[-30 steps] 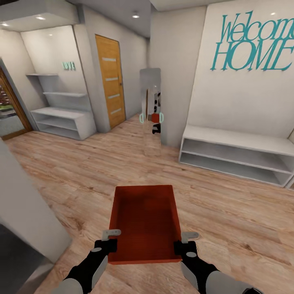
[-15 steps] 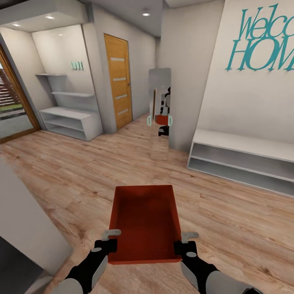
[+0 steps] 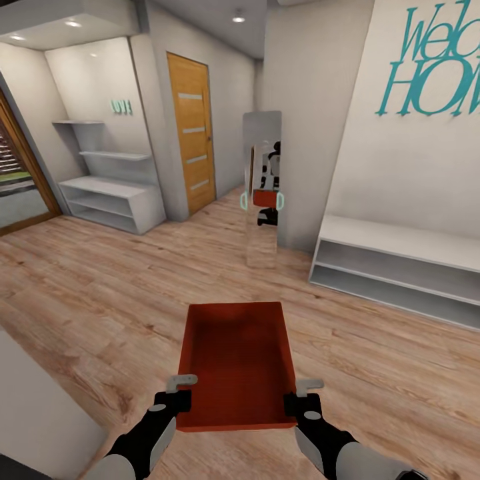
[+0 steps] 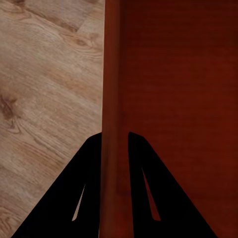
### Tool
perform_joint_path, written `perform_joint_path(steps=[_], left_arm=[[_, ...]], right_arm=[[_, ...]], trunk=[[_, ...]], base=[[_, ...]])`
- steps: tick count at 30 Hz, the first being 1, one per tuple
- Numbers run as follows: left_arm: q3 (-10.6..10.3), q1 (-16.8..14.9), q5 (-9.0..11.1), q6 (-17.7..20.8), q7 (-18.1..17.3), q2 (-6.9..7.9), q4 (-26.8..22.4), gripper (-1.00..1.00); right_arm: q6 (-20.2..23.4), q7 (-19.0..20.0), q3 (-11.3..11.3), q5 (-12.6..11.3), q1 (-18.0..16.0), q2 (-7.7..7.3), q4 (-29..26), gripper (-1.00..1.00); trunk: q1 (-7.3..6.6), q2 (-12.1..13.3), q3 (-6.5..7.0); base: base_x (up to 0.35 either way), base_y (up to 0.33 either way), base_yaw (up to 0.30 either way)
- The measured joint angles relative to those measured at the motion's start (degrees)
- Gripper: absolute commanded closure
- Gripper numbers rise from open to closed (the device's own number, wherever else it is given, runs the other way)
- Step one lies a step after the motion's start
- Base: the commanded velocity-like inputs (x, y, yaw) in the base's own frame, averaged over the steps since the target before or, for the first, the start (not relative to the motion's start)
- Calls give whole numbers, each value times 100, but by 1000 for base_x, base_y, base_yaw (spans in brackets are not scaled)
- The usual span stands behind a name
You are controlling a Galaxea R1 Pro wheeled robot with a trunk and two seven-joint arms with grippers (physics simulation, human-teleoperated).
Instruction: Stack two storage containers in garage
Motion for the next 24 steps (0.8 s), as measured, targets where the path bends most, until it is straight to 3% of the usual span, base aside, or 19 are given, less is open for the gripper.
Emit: perform_joint_path(steps=[14, 24], left_arm=[[-1, 0, 0, 0, 1, 0, 0, 100], [-3, 1, 0, 0, 1, 0, -1, 100]], right_arm=[[-3, 0, -1, 0, 0, 1, 3, 100], [-11, 4, -3, -1, 0, 2, 11, 100]], trunk=[[0, 0, 0], [0, 0, 0]], base=[[322, 0, 6], [322, 0, 166]])
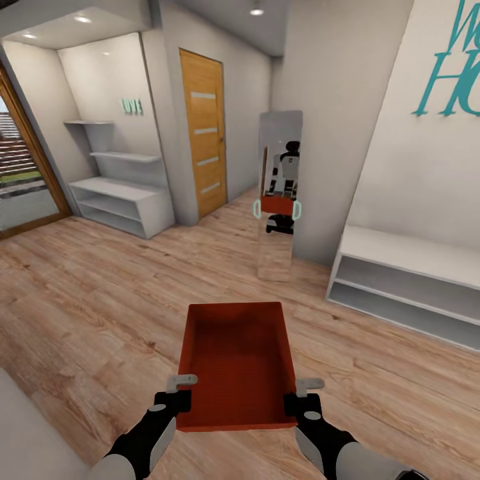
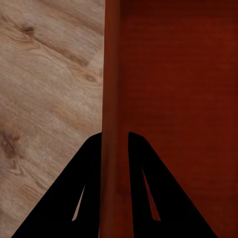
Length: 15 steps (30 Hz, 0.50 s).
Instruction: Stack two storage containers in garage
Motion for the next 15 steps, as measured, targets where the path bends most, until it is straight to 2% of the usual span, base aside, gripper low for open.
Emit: perform_joint_path(steps=[15], left_arm=[[2, 0, 0, -1, 0, 0, 1, 100]], right_arm=[[6, -3, 2, 1, 0, -1, -6, 100]], trunk=[[0, 0, 0]], base=[[322, 0, 4]])
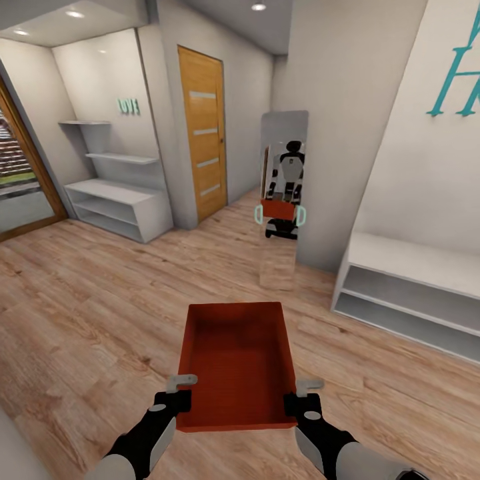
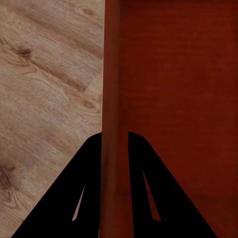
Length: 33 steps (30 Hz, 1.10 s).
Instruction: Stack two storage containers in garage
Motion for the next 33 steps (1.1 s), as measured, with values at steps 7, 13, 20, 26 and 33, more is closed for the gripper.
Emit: perform_joint_path(steps=[7, 13, 20, 26, 33], left_arm=[[0, 0, 0, 0, 0, 0, 0, 100], [2, 0, 0, 0, -1, 0, 0, 100], [1, 1, 1, 1, 0, 1, -2, 100], [2, 1, 0, 1, -1, 1, -2, 100], [0, 1, 1, 1, 0, 1, 0, 100]], right_arm=[[0, 0, 0, 0, 0, 0, 0, 100], [7, -2, 2, 1, 0, -2, -6, 100], [6, 0, 1, 2, -1, 0, -4, 100], [7, -1, 2, 1, -1, -1, -5, 100], [5, 1, 0, 2, -1, 0, -1, 100]], trunk=[[0, 0, 0], [0, 0, 0], [0, 0, 0], [0, 0, 0], [0, 0, 0]], base=[[322, 0, 0], [322, 0, 13], [322, 0, 221], [322, 0, 267], [322, 0, 268]])
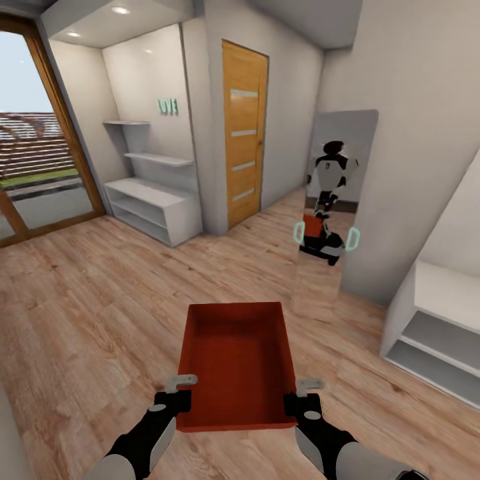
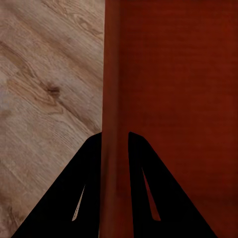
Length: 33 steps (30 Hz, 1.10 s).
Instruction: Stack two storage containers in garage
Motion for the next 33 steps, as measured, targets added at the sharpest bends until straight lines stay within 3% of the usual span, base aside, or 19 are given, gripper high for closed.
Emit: perform_joint_path(steps=[8, 33], left_arm=[[0, 0, -1, 0, -4, 0, 8, 100], [0, -1, -1, -1, -2, -1, 18, 100]], right_arm=[[-6, 5, -3, -1, 0, 2, 13, 100], [-8, 5, -5, 0, 1, 5, 23, 100]], trunk=[[0, 0, 0], [0, 0, 0]], base=[[322, 0, 212], [322, 0, 4]])
